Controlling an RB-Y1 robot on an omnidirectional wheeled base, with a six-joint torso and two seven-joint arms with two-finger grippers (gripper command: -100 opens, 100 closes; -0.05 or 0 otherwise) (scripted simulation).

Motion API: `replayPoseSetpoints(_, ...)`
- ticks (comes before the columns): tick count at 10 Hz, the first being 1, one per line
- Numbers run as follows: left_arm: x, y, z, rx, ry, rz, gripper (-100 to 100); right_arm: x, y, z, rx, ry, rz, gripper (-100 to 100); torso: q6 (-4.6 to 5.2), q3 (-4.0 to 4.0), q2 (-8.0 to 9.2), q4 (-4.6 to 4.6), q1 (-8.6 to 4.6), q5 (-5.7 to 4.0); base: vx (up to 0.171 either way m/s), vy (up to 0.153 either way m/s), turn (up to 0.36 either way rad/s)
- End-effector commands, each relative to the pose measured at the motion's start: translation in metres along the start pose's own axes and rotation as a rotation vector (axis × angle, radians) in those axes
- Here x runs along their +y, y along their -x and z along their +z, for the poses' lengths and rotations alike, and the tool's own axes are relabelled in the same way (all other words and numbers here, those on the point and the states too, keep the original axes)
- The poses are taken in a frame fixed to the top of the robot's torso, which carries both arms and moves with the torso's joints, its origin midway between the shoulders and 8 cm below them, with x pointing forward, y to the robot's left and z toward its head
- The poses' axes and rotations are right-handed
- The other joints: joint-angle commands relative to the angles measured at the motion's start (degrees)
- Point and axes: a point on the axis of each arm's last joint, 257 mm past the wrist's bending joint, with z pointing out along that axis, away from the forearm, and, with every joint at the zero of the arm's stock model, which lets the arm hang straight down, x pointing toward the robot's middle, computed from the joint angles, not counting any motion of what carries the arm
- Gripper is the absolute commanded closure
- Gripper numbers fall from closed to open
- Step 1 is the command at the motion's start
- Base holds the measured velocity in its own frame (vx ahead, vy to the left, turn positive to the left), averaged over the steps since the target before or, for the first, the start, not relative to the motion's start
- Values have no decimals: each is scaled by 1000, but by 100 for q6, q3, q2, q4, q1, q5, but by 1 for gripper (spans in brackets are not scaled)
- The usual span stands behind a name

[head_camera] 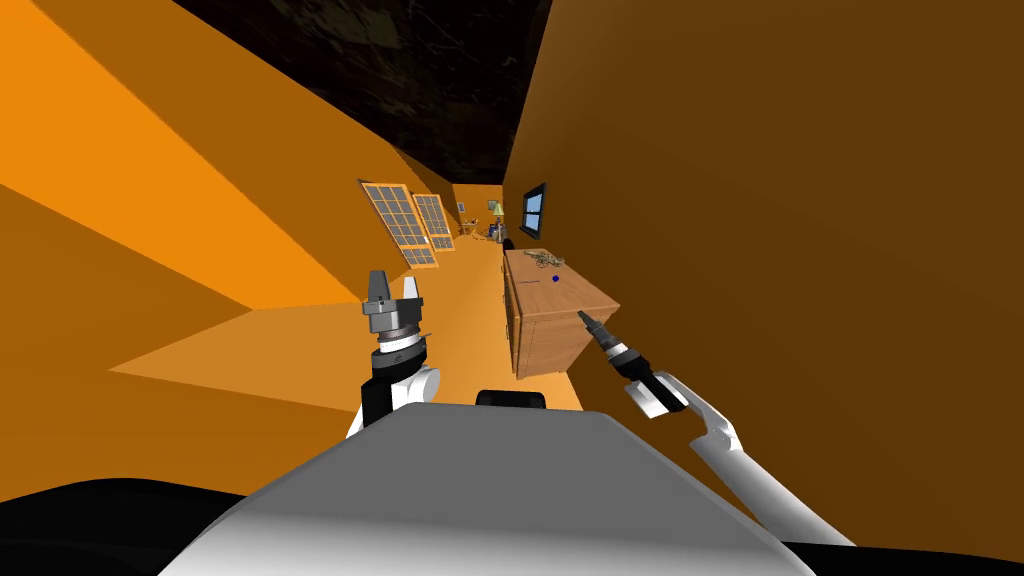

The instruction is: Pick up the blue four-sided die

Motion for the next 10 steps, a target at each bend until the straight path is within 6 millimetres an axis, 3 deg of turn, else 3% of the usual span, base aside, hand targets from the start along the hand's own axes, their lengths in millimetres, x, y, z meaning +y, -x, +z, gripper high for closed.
replayPoseSetpoints(1, 0, 0, 0, 0, 0, 0, 0, -10, 1, -3, 38, -23, -38, -100, 0, 0, 0, 0, 0, 0, -14, 110, -46)
replayPoseSetpoints(2, 0, 0, 0, 0, 0, 0, 0, -31, 1, -7, 65, -70, -58, -100, -1, 0, -1, 1, -5, 1, 6, 108, -52)
replayPoseSetpoints(3, 0, 0, 0, 0, 0, 0, 0, -32, 5, -8, 83, -71, -84, -100, -1, -4, -7, -1, -4, 0, 6, 107, -27)
replayPoseSetpoints(4, 0, 0, 0, 0, 0, 0, 0, -53, 7, -14, 108, -119, -106, -100, -2, -5, -9, -1, -6, 0, 12, 145, -35)
replayPoseSetpoints(6, 0, 0, 0, 0, 0, 0, 0, -54, 13, -15, 131, -121, -140, -100, -2, -4, -8, -1, 1, 2, -7, 84, -18)
replayPoseSetpoints(7, 0, 0, 0, 0, 0, 0, 0, -75, 19, -22, 159, -170, -174, -100, -2, -3, -6, 0, -22, -3, -5, 81, -9)
replayPoseSetpoints(8, 0, 0, 0, 0, 0, 0, 0, -75, 23, -22, 172, -171, -194, -100, -1, -3, -6, -1, -16, -3, 2, 103, -27)
replayPoseSetpoints(9, 0, 0, 0, 0, 0, 0, 0, -95, 31, -30, 194, -221, -225, -100, -2, -4, -8, -1, -10, -1, 2, 144, -11)
replayPoseSetpoints(10, 0, 0, 0, 0, 0, 0, 0, -95, 36, -30, 209, -222, -250, -100, -2, -5, -9, -1, 4, 2, 5, 113, -12)
